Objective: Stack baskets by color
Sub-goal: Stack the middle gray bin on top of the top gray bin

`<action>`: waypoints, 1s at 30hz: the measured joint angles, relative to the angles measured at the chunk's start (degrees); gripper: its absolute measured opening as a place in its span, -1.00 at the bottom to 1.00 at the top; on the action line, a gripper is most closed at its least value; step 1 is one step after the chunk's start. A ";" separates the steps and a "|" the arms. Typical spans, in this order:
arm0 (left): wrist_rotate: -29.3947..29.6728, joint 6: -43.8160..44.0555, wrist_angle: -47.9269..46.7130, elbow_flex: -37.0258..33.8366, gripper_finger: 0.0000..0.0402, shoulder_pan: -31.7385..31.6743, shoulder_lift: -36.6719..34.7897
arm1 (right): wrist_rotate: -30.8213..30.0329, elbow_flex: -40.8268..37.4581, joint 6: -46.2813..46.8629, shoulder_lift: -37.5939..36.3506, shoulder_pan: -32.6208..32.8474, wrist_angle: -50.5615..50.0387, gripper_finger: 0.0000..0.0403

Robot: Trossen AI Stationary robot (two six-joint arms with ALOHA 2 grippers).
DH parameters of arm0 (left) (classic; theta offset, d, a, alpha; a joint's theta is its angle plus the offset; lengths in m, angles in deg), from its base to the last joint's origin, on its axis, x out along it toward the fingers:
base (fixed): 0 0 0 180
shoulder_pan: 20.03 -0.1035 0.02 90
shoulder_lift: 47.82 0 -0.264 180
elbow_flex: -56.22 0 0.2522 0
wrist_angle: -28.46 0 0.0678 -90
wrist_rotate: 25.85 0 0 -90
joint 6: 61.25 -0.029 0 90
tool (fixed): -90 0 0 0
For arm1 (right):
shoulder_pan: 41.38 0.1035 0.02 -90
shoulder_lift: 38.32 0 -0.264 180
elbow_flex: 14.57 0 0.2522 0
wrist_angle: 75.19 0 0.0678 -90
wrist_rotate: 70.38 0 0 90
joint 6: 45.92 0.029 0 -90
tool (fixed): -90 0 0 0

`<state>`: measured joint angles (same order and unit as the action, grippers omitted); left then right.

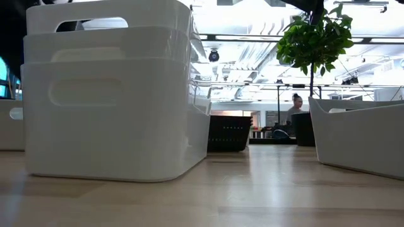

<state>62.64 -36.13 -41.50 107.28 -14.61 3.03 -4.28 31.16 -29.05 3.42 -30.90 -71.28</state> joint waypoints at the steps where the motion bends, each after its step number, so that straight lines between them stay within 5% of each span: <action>1: 1.76 0.65 -0.01 0.00 -0.07 1.59 1.16 | 0.00 0.00 -0.24 0.00 0.00 -0.02 0.34; 7: 11.30 6.34 0.68 0.00 -0.07 6.80 7.59 | -0.13 0.00 -0.38 -0.02 0.00 -0.52 0.34; 21: 12.82 3.23 10.43 -0.02 -0.10 5.80 19.28 | -0.09 0.00 -0.25 -0.01 0.00 -1.18 0.34; 30: 12.86 1.68 7.88 -0.02 -0.59 5.81 21.41 | -0.07 0.00 -0.25 -0.02 0.00 -1.21 0.34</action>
<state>75.51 -34.46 -33.62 107.26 -8.80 24.45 -4.34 31.16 -29.30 3.39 -30.90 -72.49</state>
